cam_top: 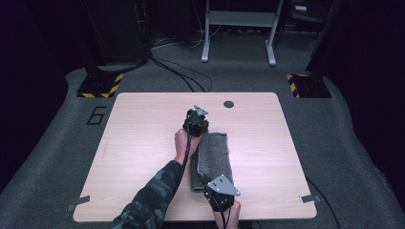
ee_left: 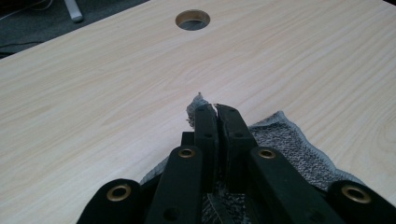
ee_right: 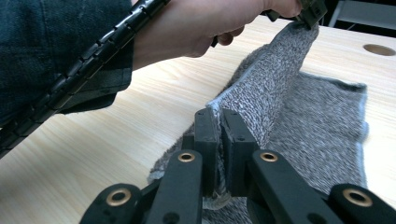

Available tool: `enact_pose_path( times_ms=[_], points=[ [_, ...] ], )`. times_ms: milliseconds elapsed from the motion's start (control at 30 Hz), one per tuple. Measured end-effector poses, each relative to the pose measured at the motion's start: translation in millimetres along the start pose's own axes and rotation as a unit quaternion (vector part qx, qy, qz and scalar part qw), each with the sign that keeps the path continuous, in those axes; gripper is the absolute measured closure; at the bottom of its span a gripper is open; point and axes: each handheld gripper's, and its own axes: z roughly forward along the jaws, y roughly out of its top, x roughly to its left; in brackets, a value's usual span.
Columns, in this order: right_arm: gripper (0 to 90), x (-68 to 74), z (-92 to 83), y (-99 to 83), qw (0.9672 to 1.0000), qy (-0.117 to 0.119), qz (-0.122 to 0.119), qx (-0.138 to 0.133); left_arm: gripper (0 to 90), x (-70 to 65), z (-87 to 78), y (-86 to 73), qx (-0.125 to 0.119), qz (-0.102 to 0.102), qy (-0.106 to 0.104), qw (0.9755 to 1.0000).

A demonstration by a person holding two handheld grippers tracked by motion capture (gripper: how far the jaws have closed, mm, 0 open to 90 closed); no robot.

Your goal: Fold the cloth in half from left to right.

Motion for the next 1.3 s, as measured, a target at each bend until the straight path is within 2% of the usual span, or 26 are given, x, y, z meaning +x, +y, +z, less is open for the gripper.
enact_pose_path(
  times_ms=[133, 200, 567, 867, 933, 1033, 1067, 1133, 1300],
  points=[
    [86.2, -4.6, -2.0, -4.4, 1.0000, -0.003, 0.005, 0.000, 86.4, -7.6, 6.8, 0.5, 0.005, 0.004, -0.005, 1.0000],
    [86.1, -6.4, -2.8, -7.0, 1.0000, -0.005, 0.002, 0.005, 86.3, -10.1, 10.7, -0.3, 0.004, -0.003, -0.006, 1.0000],
    [85.8, -18.0, -9.8, -17.6, 0.9995, -0.023, 0.012, 0.019, 86.0, -18.3, 26.8, -0.2, 0.013, -0.011, -0.017, 0.9997],
    [84.8, -26.9, -10.7, -24.9, 0.9987, -0.030, 0.020, 0.035, 83.9, -22.6, 33.2, 1.7, 0.015, -0.015, -0.017, 0.9996],
    [83.7, -28.0, -10.4, -25.6, 0.9985, -0.033, 0.022, 0.037, 77.6, -22.9, 34.4, 1.8, 0.015, -0.017, -0.025, 0.9994],
    [81.4, -30.6, -10.4, -27.2, 0.9979, -0.040, 0.027, 0.043, 53.1, -22.2, 33.5, 1.8, 0.014, -0.023, -0.035, 0.9990],
    [80.5, -32.0, -10.6, -27.8, 0.9980, -0.038, 0.025, 0.043, 46.9, -20.5, 31.4, 2.5, 0.022, -0.018, -0.042, 0.9987],
    [79.3, -34.7, -10.7, -29.5, 0.9974, -0.043, 0.030, 0.049, 38.0, -20.4, 28.6, 2.9, 0.008, -0.028, -0.039, 0.9988],
    [75.0, -44.2, -14.4, -34.6, 0.9959, -0.056, 0.039, 0.059, 29.1, -15.4, 15.2, 3.5, 0.002, -0.025, -0.044, 0.9987]
  ],
)
